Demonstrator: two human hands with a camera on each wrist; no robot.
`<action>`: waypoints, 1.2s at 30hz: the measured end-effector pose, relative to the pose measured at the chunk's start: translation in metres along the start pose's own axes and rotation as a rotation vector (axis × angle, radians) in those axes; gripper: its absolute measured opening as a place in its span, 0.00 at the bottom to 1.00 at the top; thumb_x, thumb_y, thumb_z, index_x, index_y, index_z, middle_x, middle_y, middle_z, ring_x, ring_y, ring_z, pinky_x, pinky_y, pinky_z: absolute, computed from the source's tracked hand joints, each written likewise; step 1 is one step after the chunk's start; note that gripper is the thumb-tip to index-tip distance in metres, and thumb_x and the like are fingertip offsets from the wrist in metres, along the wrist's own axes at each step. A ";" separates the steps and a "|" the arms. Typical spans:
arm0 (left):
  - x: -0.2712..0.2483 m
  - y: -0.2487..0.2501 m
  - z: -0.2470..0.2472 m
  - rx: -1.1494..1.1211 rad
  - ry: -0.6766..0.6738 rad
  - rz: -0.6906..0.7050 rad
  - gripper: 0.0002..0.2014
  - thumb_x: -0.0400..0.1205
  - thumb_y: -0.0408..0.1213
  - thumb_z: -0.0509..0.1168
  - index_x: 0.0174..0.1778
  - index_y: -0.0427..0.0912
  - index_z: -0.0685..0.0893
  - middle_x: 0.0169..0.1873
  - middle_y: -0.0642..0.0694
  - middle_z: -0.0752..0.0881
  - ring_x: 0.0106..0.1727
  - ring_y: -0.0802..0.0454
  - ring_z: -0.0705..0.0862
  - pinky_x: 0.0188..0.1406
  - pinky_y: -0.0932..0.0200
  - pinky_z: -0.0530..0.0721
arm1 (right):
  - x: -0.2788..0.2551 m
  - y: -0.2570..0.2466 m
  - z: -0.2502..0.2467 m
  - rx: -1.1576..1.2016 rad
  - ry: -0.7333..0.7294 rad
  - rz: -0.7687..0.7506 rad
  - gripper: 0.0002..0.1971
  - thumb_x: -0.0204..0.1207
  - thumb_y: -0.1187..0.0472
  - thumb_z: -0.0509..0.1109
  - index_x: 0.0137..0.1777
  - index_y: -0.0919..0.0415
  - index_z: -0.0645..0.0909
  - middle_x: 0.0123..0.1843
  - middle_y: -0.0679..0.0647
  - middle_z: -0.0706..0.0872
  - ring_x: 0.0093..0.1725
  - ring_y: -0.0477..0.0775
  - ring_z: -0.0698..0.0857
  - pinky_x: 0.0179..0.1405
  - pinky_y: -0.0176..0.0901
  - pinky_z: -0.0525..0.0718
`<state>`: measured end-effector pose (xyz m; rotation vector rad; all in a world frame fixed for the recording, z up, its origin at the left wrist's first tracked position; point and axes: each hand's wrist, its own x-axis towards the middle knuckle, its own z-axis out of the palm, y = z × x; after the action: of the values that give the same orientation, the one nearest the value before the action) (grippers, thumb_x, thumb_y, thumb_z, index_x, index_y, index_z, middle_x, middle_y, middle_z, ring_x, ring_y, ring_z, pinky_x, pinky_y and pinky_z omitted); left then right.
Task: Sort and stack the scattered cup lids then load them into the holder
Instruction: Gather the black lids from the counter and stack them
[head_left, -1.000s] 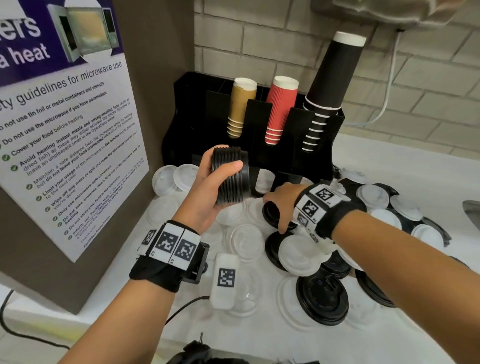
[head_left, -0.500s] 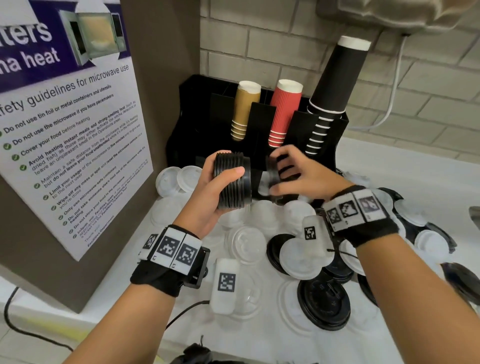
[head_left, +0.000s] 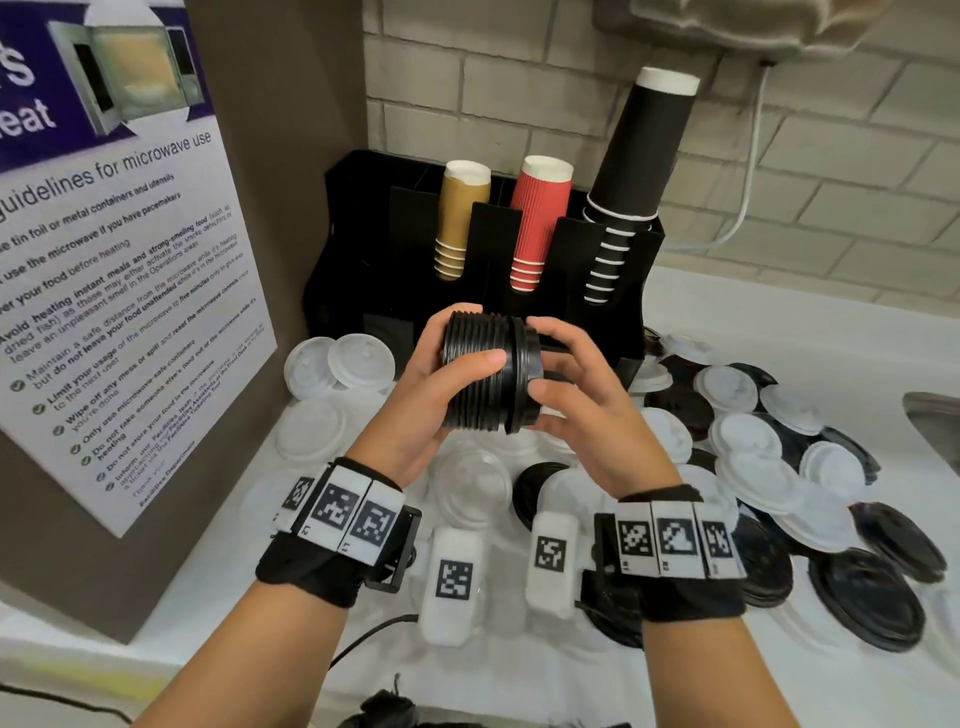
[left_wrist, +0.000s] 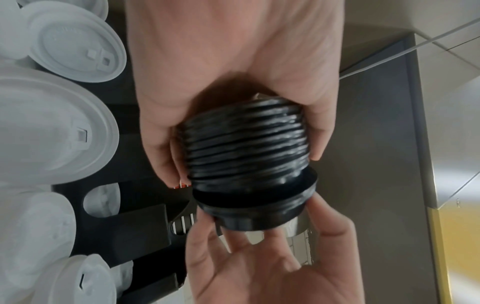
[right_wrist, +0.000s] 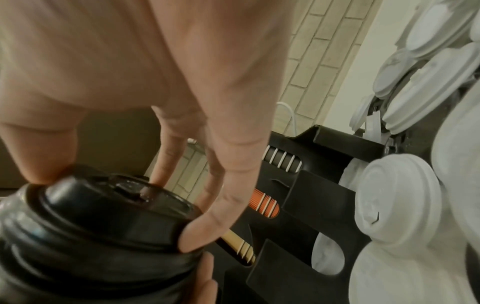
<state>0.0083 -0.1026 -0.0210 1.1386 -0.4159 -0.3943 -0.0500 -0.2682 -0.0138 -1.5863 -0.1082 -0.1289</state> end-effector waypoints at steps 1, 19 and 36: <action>0.000 0.000 0.000 0.006 -0.008 -0.007 0.25 0.73 0.42 0.70 0.68 0.56 0.76 0.58 0.48 0.84 0.58 0.48 0.86 0.47 0.51 0.87 | 0.000 -0.001 -0.001 -0.003 -0.005 -0.009 0.29 0.66 0.52 0.72 0.70 0.40 0.75 0.64 0.59 0.82 0.60 0.57 0.86 0.54 0.54 0.87; 0.000 -0.007 0.005 -0.053 -0.039 -0.032 0.28 0.66 0.46 0.76 0.63 0.61 0.79 0.56 0.49 0.86 0.57 0.47 0.88 0.50 0.45 0.89 | -0.001 -0.012 0.000 -0.146 0.010 -0.051 0.28 0.70 0.59 0.73 0.70 0.40 0.75 0.60 0.52 0.83 0.58 0.56 0.86 0.52 0.50 0.88; 0.010 -0.012 -0.019 -0.617 0.126 -0.093 0.21 0.72 0.50 0.70 0.57 0.42 0.87 0.53 0.39 0.90 0.54 0.42 0.91 0.53 0.43 0.88 | 0.010 0.007 -0.016 -1.570 -0.771 0.485 0.46 0.57 0.45 0.84 0.73 0.42 0.62 0.62 0.49 0.73 0.62 0.55 0.73 0.57 0.53 0.81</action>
<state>0.0254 -0.0976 -0.0376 0.5766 -0.1120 -0.4872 -0.0397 -0.2846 -0.0190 -3.0826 -0.2429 1.0329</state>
